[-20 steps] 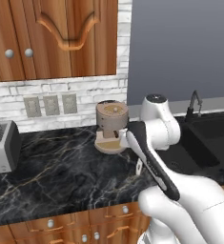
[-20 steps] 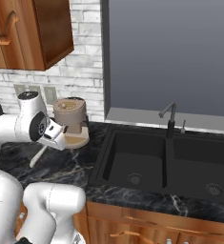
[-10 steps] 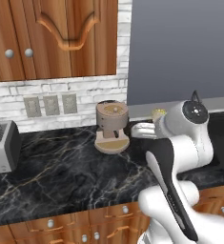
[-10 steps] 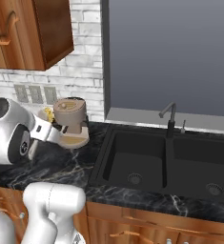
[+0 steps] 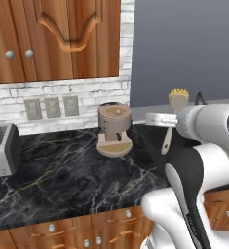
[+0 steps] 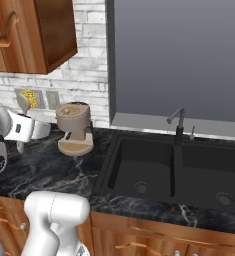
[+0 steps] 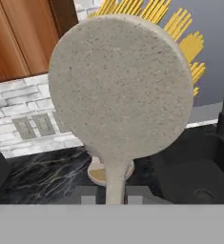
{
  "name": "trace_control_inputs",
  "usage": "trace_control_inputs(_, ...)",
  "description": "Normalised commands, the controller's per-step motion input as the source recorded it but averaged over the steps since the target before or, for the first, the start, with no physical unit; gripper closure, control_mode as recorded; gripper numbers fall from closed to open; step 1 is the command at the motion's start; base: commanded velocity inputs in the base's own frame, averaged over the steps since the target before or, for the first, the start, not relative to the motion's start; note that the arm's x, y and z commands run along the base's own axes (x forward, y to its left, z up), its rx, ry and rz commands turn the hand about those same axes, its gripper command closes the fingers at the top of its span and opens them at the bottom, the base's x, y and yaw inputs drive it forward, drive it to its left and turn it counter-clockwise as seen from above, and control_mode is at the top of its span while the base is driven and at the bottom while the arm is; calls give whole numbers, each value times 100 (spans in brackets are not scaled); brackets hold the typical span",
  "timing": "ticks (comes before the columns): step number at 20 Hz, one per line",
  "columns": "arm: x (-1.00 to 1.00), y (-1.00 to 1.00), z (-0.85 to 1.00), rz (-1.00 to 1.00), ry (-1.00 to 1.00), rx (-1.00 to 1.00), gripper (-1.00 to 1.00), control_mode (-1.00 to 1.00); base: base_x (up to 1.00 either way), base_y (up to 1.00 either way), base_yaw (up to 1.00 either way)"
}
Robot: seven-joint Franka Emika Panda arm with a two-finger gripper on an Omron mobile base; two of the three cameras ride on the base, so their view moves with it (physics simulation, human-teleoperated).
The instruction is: Grab the spray bottle from the cabinet, then place it next to the cutting board for sanitizing. Then grab the dish brush from the countertop next to the sink and place it next to the cutting board.
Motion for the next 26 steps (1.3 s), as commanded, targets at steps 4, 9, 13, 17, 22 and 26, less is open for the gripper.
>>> trace_control_inputs(4, -49, 0, 0, 0, -31, 0, 100, 100, -50, 0, 0)
trace_control_inputs(9, 0, 0, 0, 0, 0, 0, 100, 100, -100, 3, 1)
trace_control_inputs(13, 0, 0, 0, 0, 0, 0, 100, 100, -100, 81, 5)
trace_control_inputs(17, 0, 0, 0, 0, 0, 0, 100, 100, -74, 100, 15)
trace_control_inputs(22, 0, 0, 0, 0, 0, 0, 100, 100, -14, 100, 11)
trace_control_inputs(26, 0, 0, 0, 0, 0, 0, 100, 100, 52, 100, 0)
